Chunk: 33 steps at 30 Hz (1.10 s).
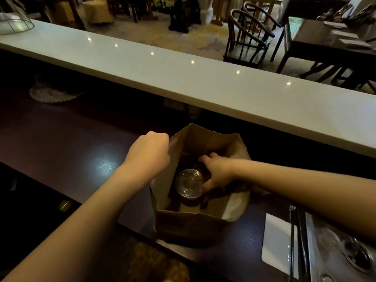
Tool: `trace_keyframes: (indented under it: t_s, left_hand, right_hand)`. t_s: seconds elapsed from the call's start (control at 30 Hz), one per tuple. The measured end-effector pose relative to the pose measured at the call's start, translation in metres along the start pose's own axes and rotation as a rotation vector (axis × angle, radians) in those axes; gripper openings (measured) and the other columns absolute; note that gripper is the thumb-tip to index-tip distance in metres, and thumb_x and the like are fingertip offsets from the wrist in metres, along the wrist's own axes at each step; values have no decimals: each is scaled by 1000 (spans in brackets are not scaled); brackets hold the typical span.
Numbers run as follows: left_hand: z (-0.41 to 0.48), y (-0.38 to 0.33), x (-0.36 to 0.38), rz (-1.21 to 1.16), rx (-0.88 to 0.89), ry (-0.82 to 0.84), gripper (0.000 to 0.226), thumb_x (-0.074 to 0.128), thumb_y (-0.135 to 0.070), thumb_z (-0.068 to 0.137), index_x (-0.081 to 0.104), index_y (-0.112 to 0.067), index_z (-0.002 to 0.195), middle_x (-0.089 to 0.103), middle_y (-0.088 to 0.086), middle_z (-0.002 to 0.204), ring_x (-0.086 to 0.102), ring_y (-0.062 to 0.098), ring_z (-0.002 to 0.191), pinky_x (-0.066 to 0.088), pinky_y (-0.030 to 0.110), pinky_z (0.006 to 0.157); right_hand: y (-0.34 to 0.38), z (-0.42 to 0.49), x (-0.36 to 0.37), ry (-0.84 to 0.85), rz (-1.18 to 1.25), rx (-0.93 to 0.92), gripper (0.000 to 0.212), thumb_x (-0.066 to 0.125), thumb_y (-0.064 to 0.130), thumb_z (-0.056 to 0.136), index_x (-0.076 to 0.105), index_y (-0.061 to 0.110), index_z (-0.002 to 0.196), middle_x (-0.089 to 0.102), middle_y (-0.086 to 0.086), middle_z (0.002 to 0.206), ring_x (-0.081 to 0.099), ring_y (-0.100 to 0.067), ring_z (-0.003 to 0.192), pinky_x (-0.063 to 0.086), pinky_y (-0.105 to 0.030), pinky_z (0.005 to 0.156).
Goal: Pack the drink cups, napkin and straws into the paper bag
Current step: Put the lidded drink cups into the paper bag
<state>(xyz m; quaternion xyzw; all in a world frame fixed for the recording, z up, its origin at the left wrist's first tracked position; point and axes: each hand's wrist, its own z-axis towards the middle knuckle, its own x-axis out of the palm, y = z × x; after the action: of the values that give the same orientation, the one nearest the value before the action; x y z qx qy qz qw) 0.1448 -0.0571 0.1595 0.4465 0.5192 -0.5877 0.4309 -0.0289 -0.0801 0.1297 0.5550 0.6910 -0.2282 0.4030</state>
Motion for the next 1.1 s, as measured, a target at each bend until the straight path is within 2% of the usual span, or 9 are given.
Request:
trace_keyframes:
  t_s: [0.13,0.3,0.4,0.5,0.6,0.77,0.9,1.0,1.1]
  left_hand:
    - [2,2,1,-12,-11,0,10,48,-12,87,58,-10,84,59,7,72,55,25,63,39,32,54]
    - [1,1,-6,-73,-15,62,18,48,-21,87,56,-14,72,60,6,68,59,27,65,42,32,55]
    - [-2,-1,-13,-85,-37,114,21,49,-27,87,63,-12,82,65,8,76,62,26,71,51,35,63]
    - [-6,-3,-20,-73,-64,151,25,48,-28,87,65,-10,96,68,11,87,64,28,80,54,38,73]
    - [-10,-7,-22,-72,-64,146,28,46,-25,89,65,-8,101,68,13,90,65,29,82,54,40,77]
    - [-12,-10,-21,-71,-82,139,21,48,-19,88,66,-9,90,65,8,75,63,23,71,53,37,67]
    - [-11,-14,-22,-80,-92,126,21,48,-18,89,67,-8,89,66,9,77,63,24,71,52,37,66]
    - [-12,-15,-22,-103,-99,134,22,48,-19,89,67,-9,91,66,8,76,63,22,72,51,35,65]
    - [-13,-16,-25,-156,-111,164,22,48,-19,89,68,-10,90,67,9,78,63,22,73,51,34,65]
  right_hand:
    - [-8,-33,-29,58,-63,-2,94,73,46,73,21,18,146,34,-8,146,41,-29,131,43,-39,104]
    - [-15,-72,-64,172,-75,-54,73,68,46,78,40,18,138,49,-2,137,50,-22,122,41,-29,96]
    - [-23,-93,-89,191,-51,-88,68,66,47,78,41,25,137,48,5,137,46,-18,125,37,-30,102]
    - [-40,-111,-107,193,61,-79,59,65,39,81,44,26,135,50,7,133,47,-15,123,40,-25,95]
    - [-64,-117,-108,185,185,-44,55,65,35,83,46,25,133,52,8,124,50,-14,118,41,-20,90]
    - [-113,-79,-50,153,20,111,74,67,42,80,36,18,142,46,-2,142,47,-21,127,37,-30,104]
    - [-152,-42,10,79,-81,275,97,72,50,72,20,19,147,30,-8,151,32,-31,136,33,-41,111]
    - [-166,-25,35,16,-53,312,107,74,52,68,11,21,149,20,-8,154,23,-34,139,30,-44,112]
    - [-172,-14,51,-36,27,323,111,77,46,67,7,21,149,19,-10,154,23,-35,139,31,-45,112]
